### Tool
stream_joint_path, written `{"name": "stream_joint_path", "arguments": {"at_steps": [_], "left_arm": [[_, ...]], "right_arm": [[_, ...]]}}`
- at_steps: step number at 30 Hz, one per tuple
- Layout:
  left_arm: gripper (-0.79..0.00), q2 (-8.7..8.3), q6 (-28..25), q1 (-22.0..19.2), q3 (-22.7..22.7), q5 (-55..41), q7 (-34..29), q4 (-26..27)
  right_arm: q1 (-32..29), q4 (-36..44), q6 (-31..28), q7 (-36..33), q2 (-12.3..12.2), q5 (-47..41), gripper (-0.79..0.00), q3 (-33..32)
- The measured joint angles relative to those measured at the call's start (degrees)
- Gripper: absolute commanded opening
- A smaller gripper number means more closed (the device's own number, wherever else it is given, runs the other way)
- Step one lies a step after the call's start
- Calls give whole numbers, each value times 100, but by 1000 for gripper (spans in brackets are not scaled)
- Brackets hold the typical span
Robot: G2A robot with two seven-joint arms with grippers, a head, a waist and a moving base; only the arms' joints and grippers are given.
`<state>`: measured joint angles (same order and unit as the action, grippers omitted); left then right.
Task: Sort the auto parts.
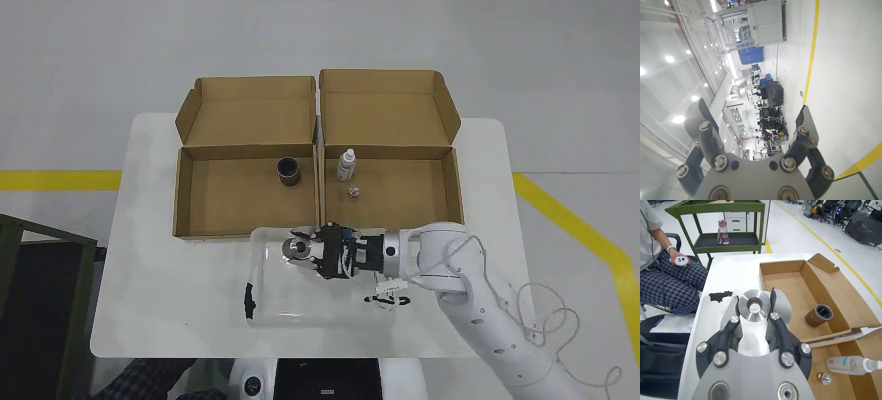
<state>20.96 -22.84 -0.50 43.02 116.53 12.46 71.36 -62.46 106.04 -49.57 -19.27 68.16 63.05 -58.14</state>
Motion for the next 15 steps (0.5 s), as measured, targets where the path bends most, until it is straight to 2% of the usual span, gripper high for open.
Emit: {"name": "stream_joint_path", "arguments": {"at_steps": [15], "left_arm": [[0, 0, 0, 0, 0, 0, 0, 0]], "right_arm": [[103, -165, 263, 615, 13, -358, -785, -93]]}}
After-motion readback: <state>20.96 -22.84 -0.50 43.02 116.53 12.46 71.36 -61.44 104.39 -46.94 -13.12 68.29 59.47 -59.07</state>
